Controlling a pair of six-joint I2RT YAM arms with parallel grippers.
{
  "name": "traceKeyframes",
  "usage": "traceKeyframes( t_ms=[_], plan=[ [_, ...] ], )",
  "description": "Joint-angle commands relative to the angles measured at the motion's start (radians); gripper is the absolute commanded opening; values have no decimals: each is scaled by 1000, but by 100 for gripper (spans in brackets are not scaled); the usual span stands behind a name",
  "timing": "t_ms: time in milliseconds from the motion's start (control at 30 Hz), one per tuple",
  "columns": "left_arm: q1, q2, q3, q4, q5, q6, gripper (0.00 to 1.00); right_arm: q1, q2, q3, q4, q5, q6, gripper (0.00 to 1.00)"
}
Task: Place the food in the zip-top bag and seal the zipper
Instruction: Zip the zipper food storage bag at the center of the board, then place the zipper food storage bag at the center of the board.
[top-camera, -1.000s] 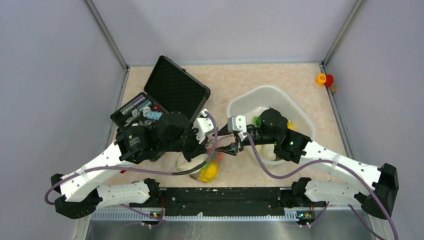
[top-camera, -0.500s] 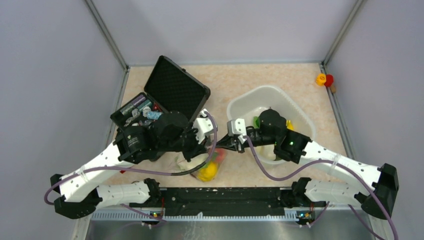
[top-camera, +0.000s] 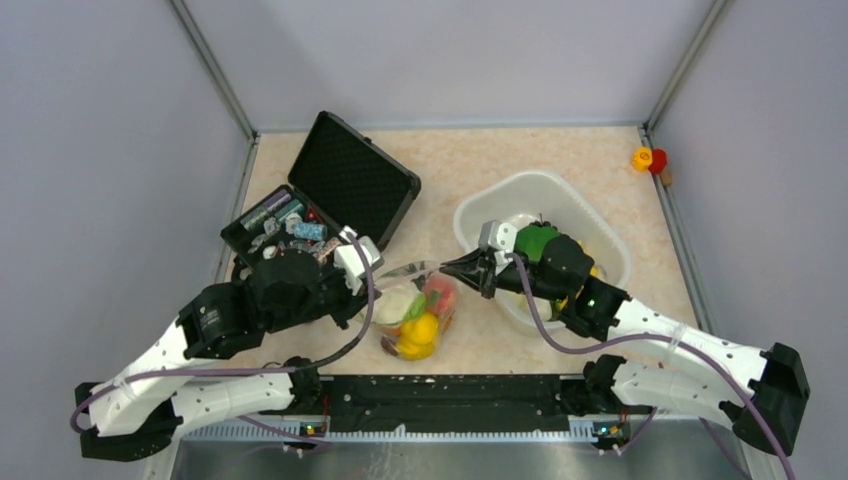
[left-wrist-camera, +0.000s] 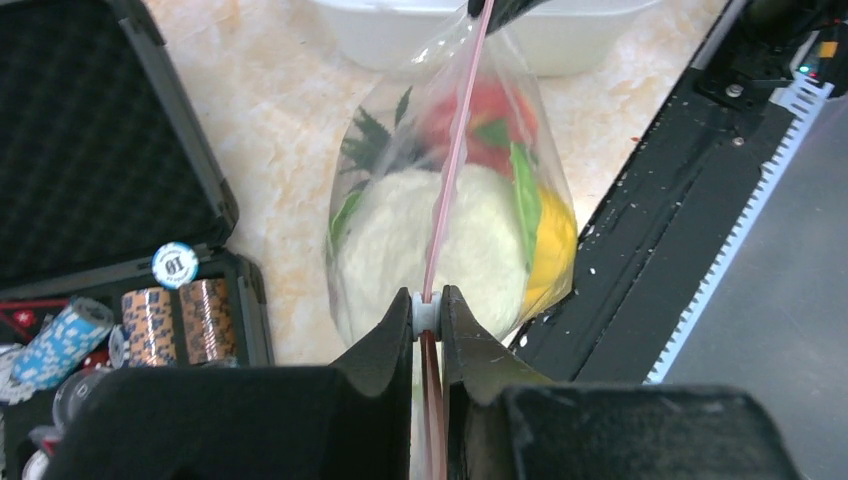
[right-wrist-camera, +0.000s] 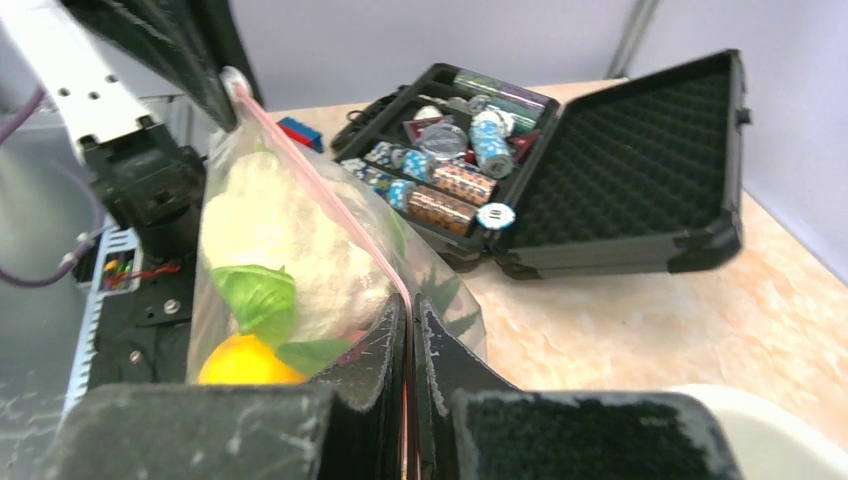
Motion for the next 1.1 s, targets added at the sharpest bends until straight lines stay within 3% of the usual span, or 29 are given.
traceKeyframes(
  t_ms=[0, 333, 600, 633, 667, 700, 733, 833, 900, 1067],
  plan=[
    [1, -50, -26, -57, -132, -28, 0, -70, -29, -36, 116, 169, 120, 0],
    [1, -158, -81, -27, -368, -82, 0, -84, -7, -52, 137, 292, 206, 0],
    [1, -173, -84, -20, -419, -113, 2, -111, 37, -44, 146, 294, 263, 0],
    [0, -175, -91, -5, -425, -113, 7, -111, 42, -43, 151, 284, 267, 0],
    [1, -178, -100, 18, -424, -111, 21, -110, 48, -41, 154, 270, 269, 0],
    [1, -181, -108, 43, -425, -115, 48, -111, 55, -34, 156, 242, 270, 0],
    [1, -186, -117, 66, -417, -115, 62, -111, 64, -26, 156, 222, 269, 0],
    [1, -195, -137, 142, -410, -112, 93, -111, 103, 6, 140, 167, 260, 0],
    [2, -200, -145, 186, -440, -116, 99, -111, 135, 25, 137, 194, 265, 0],
    [2, -209, -143, 262, -528, -135, 99, -111, 257, 117, 124, 252, 261, 0]
  ],
)
